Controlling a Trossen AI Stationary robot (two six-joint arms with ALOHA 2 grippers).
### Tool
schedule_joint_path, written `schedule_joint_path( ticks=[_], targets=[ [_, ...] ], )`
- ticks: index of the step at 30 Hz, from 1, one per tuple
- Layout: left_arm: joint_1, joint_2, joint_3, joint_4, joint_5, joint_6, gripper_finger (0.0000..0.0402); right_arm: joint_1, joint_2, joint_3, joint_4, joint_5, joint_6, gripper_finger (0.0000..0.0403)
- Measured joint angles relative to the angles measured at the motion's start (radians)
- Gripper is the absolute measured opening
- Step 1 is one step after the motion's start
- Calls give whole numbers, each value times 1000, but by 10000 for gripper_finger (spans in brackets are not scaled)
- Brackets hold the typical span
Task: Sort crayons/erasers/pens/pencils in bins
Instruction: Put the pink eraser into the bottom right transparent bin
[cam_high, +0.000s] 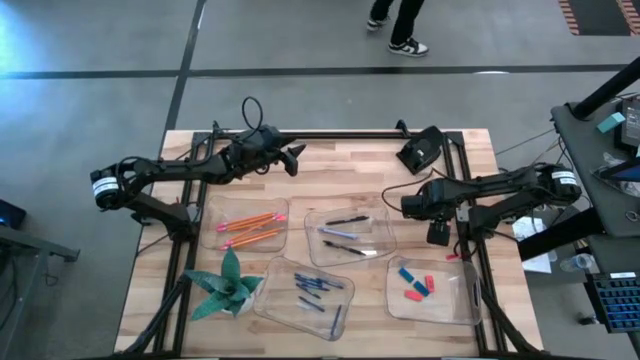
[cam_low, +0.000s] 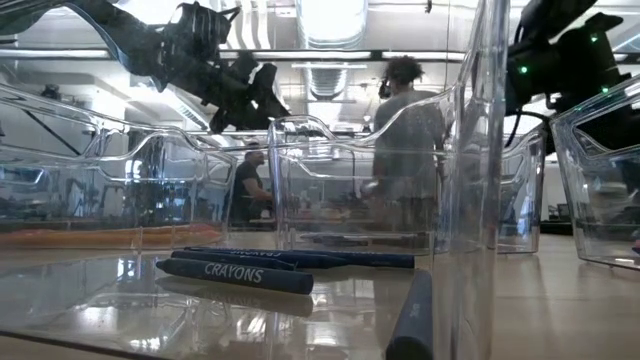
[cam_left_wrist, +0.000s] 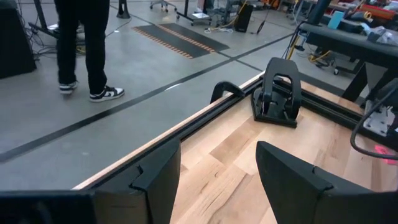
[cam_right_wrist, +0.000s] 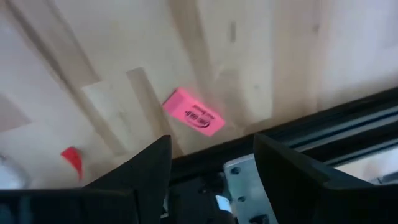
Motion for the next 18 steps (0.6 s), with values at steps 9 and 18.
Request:
schedule_joint_path(
  ticks=[9,18],
  targets=[
    [0,0,0,0,-2,0,196,0,70,-31,29,-27,-2,219],
    [0,0,0,-1,-6,4,196,0,262,-30,29,-27,-8,219]
  ],
)
